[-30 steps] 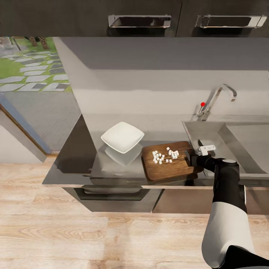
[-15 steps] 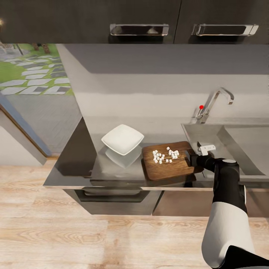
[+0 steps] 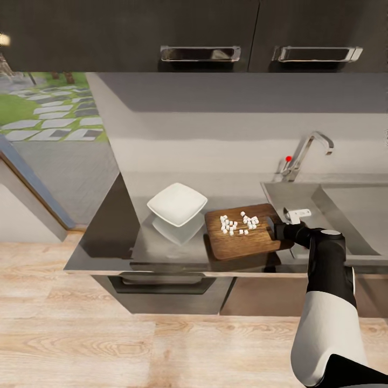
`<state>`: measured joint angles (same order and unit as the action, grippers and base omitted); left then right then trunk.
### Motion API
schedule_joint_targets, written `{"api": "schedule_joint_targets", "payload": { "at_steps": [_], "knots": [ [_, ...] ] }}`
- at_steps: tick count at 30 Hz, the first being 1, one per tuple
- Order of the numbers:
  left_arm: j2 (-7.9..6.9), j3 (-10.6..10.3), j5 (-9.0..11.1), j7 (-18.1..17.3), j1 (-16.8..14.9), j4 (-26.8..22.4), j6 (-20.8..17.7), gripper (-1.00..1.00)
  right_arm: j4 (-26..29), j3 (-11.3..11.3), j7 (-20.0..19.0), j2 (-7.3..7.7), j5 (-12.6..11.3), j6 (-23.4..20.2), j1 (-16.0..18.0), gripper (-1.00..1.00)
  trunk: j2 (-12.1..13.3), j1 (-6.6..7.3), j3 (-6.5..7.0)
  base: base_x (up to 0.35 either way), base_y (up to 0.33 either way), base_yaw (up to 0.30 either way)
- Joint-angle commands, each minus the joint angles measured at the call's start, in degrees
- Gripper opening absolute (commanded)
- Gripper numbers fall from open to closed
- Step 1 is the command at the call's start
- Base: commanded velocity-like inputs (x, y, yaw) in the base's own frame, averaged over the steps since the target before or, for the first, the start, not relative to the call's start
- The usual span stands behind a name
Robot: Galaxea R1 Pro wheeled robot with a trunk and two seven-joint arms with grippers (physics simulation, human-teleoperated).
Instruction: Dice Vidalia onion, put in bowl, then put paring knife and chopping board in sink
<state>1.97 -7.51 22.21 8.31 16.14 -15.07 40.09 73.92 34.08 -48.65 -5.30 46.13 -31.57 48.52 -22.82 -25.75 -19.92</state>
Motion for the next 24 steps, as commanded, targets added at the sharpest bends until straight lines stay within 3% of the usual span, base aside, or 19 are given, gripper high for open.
{"api": "schedule_joint_targets", "payload": {
  "at_steps": [1,24],
  "knots": [
    [-0.03,-0.49,0.1,0.57,0.03,-0.13,0.07,1.0,0.09,0.14,-0.48,-0.06,0.36,-0.16,0.08,-1.0,-0.1,-0.04,0.0,0.0,0.0,0.0],
    [-0.03,-0.49,0.09,0.57,0.03,-0.15,0.07,1.0,0.17,0.2,-0.57,-0.06,0.36,-0.16,0.08,-1.0,-0.1,-0.04,2.08,0.0,0.002,0.0]
  ]
}}
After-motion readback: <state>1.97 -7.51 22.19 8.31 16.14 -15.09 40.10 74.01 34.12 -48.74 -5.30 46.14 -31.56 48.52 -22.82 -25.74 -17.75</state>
